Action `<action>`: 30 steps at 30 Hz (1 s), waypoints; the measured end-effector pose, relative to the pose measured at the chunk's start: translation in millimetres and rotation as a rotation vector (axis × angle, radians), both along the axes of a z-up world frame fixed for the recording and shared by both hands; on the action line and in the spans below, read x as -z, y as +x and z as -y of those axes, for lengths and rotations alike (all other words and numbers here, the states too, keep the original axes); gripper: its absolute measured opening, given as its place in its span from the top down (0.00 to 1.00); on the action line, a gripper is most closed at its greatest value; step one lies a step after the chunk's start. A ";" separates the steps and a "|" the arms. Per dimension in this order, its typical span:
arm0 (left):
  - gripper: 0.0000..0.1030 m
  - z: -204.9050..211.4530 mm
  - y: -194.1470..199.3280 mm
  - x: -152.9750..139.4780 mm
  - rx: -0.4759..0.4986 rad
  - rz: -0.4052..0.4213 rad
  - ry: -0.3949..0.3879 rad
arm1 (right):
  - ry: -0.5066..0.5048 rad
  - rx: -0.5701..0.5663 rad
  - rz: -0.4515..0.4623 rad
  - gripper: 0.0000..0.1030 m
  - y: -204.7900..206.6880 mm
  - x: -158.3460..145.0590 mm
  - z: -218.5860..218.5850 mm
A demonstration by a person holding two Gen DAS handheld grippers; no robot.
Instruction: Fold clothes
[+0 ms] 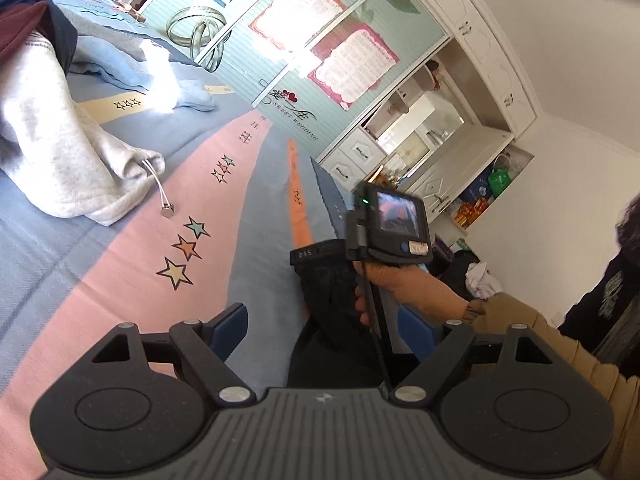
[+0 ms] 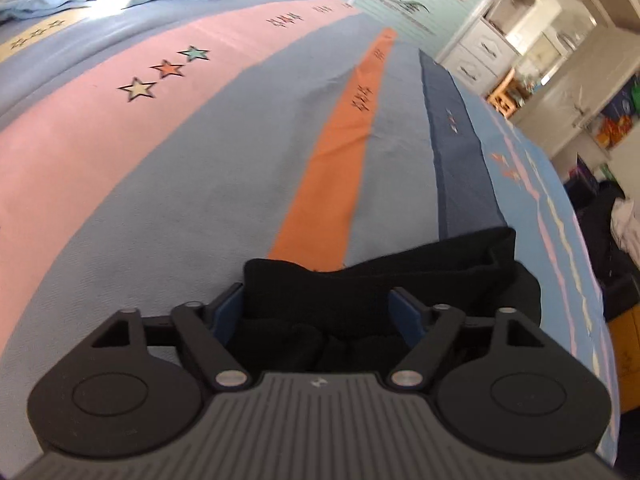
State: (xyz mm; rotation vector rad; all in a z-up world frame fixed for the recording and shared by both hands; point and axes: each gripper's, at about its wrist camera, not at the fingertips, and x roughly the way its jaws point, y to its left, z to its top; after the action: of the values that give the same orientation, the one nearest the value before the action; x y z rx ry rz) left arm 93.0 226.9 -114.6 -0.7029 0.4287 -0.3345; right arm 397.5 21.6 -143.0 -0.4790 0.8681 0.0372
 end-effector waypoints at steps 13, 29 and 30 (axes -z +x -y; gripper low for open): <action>0.13 -17.5 -2.6 -2.1 -0.018 0.034 -0.062 | 0.546 0.118 -0.094 0.83 1.8 -33.3 79.6; 0.13 -22.2 5.5 13.8 -0.066 -0.004 -0.004 | 1.087 0.001 0.060 0.85 28.3 -136.4 45.6; 0.13 -24.5 5.4 13.8 -0.080 -0.002 0.003 | 1.107 -0.020 0.088 0.85 34.9 -142.8 33.2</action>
State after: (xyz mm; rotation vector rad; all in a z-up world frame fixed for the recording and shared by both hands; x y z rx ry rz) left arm 98.4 251.4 -128.4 -0.7154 0.4017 -0.2579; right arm 432.4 -11.6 -0.2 0.5452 0.6360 0.4838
